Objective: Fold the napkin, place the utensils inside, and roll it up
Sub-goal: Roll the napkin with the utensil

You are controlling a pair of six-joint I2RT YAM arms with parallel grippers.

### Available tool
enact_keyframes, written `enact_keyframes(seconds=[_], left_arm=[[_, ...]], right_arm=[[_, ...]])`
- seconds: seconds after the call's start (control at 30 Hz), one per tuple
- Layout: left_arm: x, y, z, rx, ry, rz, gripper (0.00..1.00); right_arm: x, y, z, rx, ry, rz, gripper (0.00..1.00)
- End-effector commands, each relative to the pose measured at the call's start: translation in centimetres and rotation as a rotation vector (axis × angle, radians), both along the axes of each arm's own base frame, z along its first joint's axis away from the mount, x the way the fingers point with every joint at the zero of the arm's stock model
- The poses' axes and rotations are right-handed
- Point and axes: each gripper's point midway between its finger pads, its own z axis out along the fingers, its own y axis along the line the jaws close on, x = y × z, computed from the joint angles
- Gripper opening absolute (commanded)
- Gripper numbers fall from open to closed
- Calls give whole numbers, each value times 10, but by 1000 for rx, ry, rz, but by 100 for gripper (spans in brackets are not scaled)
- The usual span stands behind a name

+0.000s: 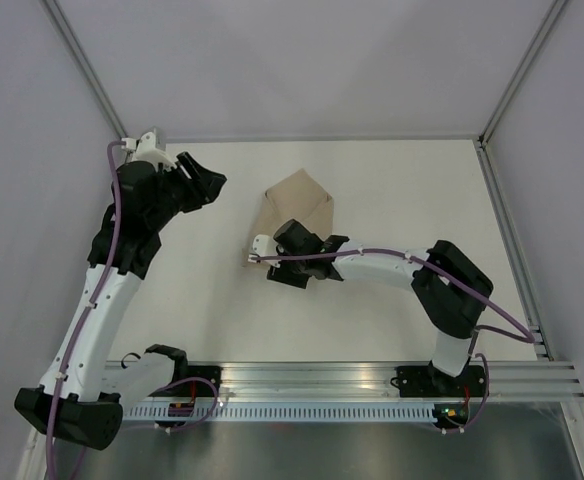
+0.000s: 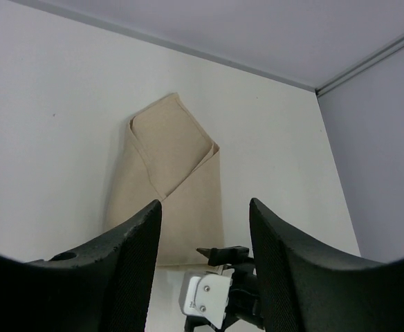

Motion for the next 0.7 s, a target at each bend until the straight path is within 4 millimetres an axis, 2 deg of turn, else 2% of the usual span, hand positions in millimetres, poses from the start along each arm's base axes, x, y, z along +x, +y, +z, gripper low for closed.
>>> enact_keyframes(seconds=[0.0, 0.03, 0.17, 0.27, 0.5, 0.67], left_arm=[[-10, 3, 13, 47, -42, -24, 59], [-11, 4, 13, 58, -45, -27, 60], [-13, 3, 15, 66, -53, -37, 60], [-13, 3, 13, 72, -51, -42, 60], [-10, -1, 7, 76, -36, -65, 61], [-10, -3, -2, 76, -23, -73, 61]], right_arm=[[16, 11, 6, -14, -84, -21, 68], [13, 15, 0, -28, -88, -9, 69], [17, 26, 2, -32, -114, -13, 69], [19, 27, -5, -50, -109, -19, 68], [21, 22, -20, -79, -111, -16, 65], [27, 13, -32, -69, -51, -25, 63]])
